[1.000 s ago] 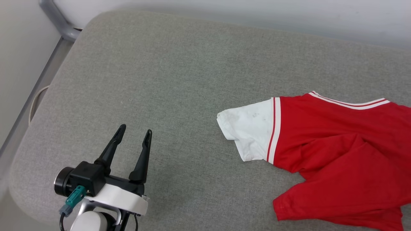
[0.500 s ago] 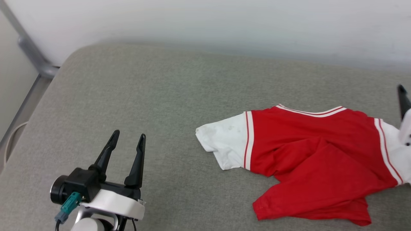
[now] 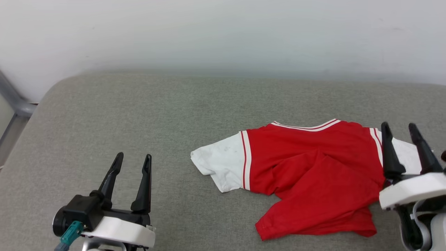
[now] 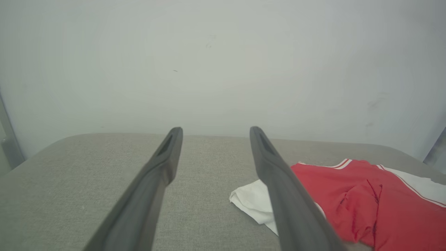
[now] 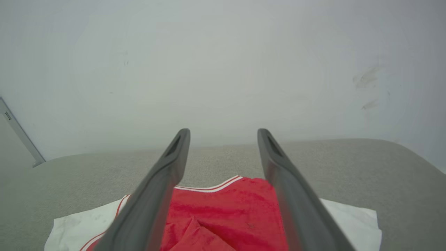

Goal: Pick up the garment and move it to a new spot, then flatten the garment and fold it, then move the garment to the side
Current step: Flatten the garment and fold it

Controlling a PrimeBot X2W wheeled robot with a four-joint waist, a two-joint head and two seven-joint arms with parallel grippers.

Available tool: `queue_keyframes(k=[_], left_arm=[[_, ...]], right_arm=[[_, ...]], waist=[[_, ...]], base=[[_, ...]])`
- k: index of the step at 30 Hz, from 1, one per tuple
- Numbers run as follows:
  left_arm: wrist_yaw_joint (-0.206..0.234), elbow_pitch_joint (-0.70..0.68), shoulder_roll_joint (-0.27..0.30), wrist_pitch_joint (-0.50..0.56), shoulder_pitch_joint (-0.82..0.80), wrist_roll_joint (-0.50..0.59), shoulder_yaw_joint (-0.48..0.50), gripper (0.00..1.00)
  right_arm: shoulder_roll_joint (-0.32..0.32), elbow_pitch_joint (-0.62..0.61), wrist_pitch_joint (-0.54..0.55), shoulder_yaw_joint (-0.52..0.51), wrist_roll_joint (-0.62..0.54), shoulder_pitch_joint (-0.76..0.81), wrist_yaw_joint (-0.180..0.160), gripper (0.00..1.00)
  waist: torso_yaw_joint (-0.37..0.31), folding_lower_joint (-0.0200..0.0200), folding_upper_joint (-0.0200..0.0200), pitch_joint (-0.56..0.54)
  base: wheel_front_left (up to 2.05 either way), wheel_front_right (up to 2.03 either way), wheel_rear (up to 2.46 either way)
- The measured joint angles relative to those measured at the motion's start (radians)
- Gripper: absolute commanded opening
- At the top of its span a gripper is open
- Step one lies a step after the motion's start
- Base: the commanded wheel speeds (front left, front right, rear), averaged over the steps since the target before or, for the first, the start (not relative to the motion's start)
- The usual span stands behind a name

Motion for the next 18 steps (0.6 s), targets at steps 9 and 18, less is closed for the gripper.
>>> queue_keyframes(k=[9,18], left_arm=[[0.0,-0.004,-0.002,0.0,0.01,0.01,-0.002,1.0],[0.0,0.048,0.145,0.18,-0.175,-0.065,-0.16,1.0]], right_arm=[[0.005,-0.012,-0.024,0.024,0.024,0.035,0.0,1.0],[0.007,-0.054,-0.022,-0.015,0.018,0.03,0.0,1.0]], waist=[[-0.043,0.0,0.0,-0.001],[-0.077,0.0001,0.0,0.076]], base=[[0.0,0.0,0.0],[0.0,0.0,0.0]])
